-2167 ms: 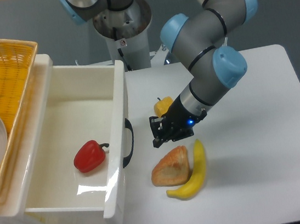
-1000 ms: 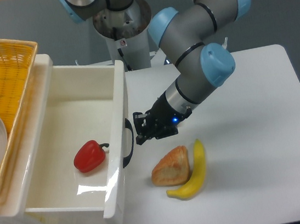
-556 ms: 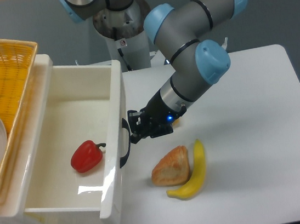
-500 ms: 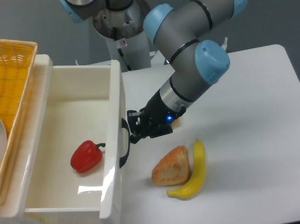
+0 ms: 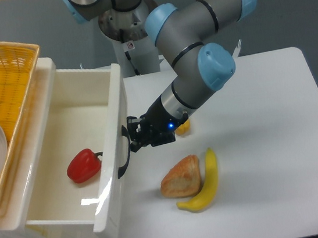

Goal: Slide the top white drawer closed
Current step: 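Push the drawer front with the gripper into the cabinet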

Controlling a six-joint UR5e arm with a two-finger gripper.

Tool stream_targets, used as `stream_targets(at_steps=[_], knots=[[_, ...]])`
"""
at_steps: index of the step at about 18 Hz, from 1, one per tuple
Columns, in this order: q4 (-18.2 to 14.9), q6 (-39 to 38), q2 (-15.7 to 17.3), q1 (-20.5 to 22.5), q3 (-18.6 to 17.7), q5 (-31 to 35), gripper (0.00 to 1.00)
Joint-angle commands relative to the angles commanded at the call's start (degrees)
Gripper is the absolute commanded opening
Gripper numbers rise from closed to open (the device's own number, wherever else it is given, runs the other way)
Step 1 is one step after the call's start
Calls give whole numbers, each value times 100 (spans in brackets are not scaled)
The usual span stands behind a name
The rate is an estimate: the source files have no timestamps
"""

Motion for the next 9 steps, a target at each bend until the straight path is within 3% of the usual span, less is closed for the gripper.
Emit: stream_targets(at_steps=[9], knots=[[0, -44, 9, -202, -9, 0, 2]])
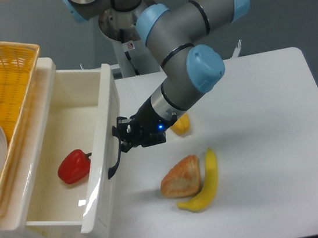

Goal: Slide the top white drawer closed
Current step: 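Push the drawer front with the gripper into the cabinet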

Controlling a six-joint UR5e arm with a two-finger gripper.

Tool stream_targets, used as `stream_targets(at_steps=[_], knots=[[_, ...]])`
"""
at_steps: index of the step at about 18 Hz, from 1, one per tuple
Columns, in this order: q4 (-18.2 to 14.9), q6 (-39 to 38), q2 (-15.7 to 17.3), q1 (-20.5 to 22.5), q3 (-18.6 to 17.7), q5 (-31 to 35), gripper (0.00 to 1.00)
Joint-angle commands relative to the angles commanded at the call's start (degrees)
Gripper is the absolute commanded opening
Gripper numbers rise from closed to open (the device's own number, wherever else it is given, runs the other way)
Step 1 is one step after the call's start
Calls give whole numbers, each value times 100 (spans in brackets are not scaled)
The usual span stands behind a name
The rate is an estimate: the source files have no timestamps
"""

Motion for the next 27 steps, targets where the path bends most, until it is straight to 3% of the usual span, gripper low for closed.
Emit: stream_targets(at_steps=[27], knots=[[35, -369, 149, -492, -61, 9, 4]])
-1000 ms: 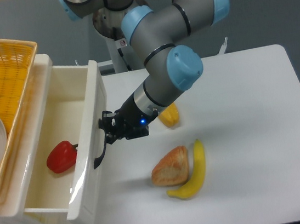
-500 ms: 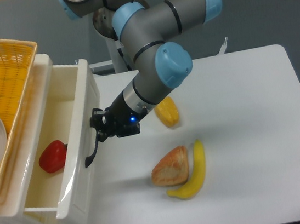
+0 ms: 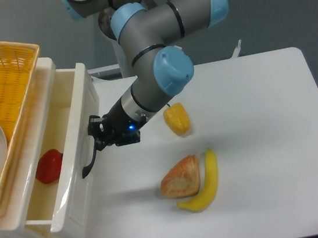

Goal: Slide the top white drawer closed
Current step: 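Push the drawer front with the gripper into the cabinet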

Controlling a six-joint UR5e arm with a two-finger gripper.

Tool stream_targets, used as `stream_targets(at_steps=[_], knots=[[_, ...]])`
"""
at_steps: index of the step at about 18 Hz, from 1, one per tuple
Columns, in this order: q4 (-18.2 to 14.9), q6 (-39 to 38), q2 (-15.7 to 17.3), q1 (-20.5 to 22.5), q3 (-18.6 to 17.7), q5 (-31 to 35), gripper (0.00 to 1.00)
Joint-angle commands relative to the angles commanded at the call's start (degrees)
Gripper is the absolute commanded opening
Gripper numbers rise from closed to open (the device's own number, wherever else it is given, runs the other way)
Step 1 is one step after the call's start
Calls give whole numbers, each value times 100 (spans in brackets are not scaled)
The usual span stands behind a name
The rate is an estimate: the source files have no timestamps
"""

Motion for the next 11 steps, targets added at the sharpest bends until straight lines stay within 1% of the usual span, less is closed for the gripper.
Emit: stream_targets(at_steps=[11], knots=[[18, -132, 0, -176, -18, 26, 4]])
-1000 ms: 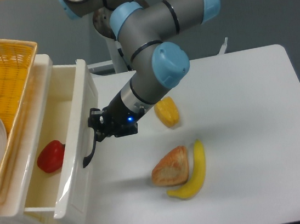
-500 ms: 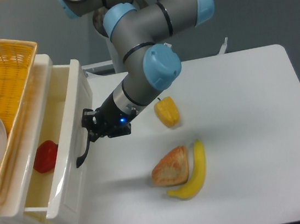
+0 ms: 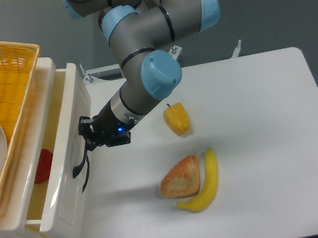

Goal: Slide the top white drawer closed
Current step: 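Push the drawer front with the gripper into the cabinet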

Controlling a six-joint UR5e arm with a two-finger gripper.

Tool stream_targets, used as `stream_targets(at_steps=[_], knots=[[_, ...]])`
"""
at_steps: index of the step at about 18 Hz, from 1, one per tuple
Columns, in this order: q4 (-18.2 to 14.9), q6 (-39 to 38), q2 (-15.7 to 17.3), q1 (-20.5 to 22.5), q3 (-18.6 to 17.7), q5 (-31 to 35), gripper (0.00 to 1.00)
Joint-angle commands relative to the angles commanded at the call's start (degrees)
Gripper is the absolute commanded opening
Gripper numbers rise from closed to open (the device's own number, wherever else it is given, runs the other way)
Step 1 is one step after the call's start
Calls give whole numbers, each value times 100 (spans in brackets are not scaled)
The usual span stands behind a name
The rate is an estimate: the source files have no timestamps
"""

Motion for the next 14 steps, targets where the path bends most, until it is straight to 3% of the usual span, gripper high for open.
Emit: stream_targets(at_steps=[14], knots=[[26, -220, -17, -219, 0, 9, 4]])
